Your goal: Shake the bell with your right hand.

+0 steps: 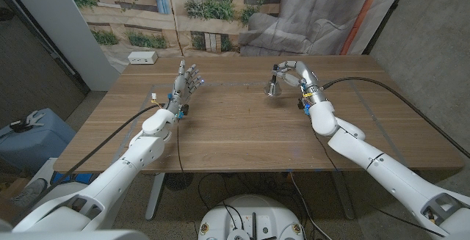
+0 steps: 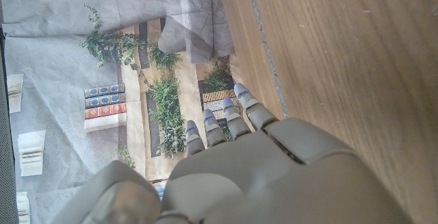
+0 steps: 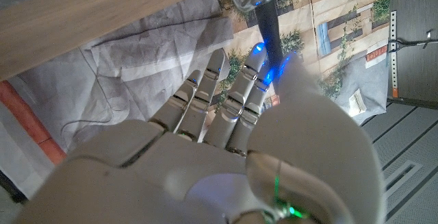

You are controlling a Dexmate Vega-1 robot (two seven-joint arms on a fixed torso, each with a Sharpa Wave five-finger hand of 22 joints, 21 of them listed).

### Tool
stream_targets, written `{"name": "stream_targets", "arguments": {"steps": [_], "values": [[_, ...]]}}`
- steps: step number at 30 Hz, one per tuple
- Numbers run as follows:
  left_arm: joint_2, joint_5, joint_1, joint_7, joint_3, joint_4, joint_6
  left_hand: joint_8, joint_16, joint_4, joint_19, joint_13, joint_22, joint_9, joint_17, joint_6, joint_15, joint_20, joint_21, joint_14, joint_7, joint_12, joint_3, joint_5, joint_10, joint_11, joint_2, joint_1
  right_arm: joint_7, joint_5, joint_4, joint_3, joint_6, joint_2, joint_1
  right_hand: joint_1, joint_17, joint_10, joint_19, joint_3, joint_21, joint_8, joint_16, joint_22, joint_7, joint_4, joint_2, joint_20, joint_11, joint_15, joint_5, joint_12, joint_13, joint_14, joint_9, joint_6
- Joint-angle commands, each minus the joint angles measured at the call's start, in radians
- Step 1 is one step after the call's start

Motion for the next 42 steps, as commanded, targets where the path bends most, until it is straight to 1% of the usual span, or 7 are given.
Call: {"name": "stream_targets", "arguments": {"steps": [1,10,12,25,27,35,42], "values": [[0.000,0.000,0.000,0.000,0.000,0.000,0.000,0.006,0.006,0.005,0.008,0.005,0.006,0.004,0.005,0.000,-0.097,-0.003,0.007,0.007,-0.006,0.006,-0.001,0.006,0.004,-0.006,0.008,-0.001,0.096,0.156,-0.065,0.042,-0.059,-0.001,-0.028,0.010,0.007,0.014,0.004,0.001,0.000,0.008,0.002,0.005,-0.009,-0.001,0.011,-0.071,-0.003,-0.163,0.007,0.007,0.006,0.011,0.004,0.018],[0.000,0.000,0.000,0.000,0.000,0.000,0.001,0.006,0.006,0.005,0.008,0.005,0.006,0.004,0.005,0.000,-0.097,-0.003,0.007,0.007,-0.006,0.005,-0.001,0.006,0.003,-0.006,0.008,-0.001,0.129,0.231,-0.101,0.053,-0.099,-0.012,-0.043,0.015,0.009,0.020,0.006,0.001,0.001,0.008,0.005,0.005,-0.003,-0.003,0.013,-0.072,-0.003,-0.164,0.009,0.011,0.009,0.017,0.005,0.021],[0.000,0.000,0.000,0.000,0.000,-0.001,0.001,0.006,0.006,0.005,0.007,0.005,0.006,0.004,0.005,0.000,-0.098,-0.003,0.007,0.007,-0.006,0.006,-0.001,0.006,0.003,-0.006,0.008,-0.001,0.130,0.231,-0.113,0.051,-0.118,-0.018,-0.043,0.017,0.010,0.021,0.007,0.002,0.001,0.009,0.006,0.005,-0.002,-0.004,0.013,-0.070,-0.003,-0.164,0.009,0.011,0.010,0.017,0.005,0.023],[0.000,0.000,0.000,0.000,0.000,-0.002,0.001,0.006,0.006,0.004,0.008,0.005,0.006,0.004,0.005,0.000,-0.098,-0.002,0.007,0.006,-0.006,0.005,-0.001,0.006,0.002,-0.004,0.008,-0.001,0.166,0.352,-0.181,0.073,-0.211,-0.036,-0.061,0.023,0.010,0.032,0.008,0.001,0.001,0.009,0.005,0.005,0.007,-0.007,0.011,-0.069,-0.002,-0.163,0.011,0.017,0.015,0.020,0.005,0.025],[0.000,0.000,0.000,0.000,0.000,-0.001,0.001,0.006,0.006,0.004,0.009,0.005,0.006,0.004,0.005,0.000,-0.098,-0.002,0.007,0.006,-0.006,0.005,-0.001,0.006,0.002,-0.004,0.008,-0.001,0.155,0.345,-0.184,0.069,-0.203,-0.039,-0.064,0.025,0.011,0.033,0.007,0.001,0.001,0.009,0.005,0.005,0.008,-0.008,0.011,-0.068,-0.002,-0.164,0.011,0.017,0.015,0.020,0.005,0.024],[0.000,0.000,0.000,0.000,0.000,0.000,0.001,0.006,0.006,0.004,0.007,0.005,0.006,0.004,0.005,0.000,-0.098,-0.003,0.007,0.007,-0.006,0.005,-0.001,0.006,0.002,-0.007,0.008,-0.001,0.068,0.234,-0.164,0.042,-0.123,-0.043,-0.074,0.027,0.011,0.032,0.007,0.001,0.001,0.009,0.004,0.005,0.010,-0.007,0.012,-0.067,-0.001,-0.163,0.012,0.016,0.015,0.021,0.006,0.024],[0.000,0.000,0.000,0.000,0.000,0.000,0.001,0.006,0.006,0.004,0.007,0.005,0.006,0.004,0.005,0.000,-0.098,-0.003,0.007,0.007,-0.006,0.006,-0.001,0.006,0.003,-0.005,0.008,-0.001,-0.025,0.112,-0.110,0.025,-0.016,-0.028,-0.077,0.031,0.012,0.030,0.006,0.000,0.000,0.009,0.005,0.005,0.008,-0.009,0.009,-0.068,-0.001,-0.163,0.011,0.016,0.016,0.021,0.006,0.027]]}}
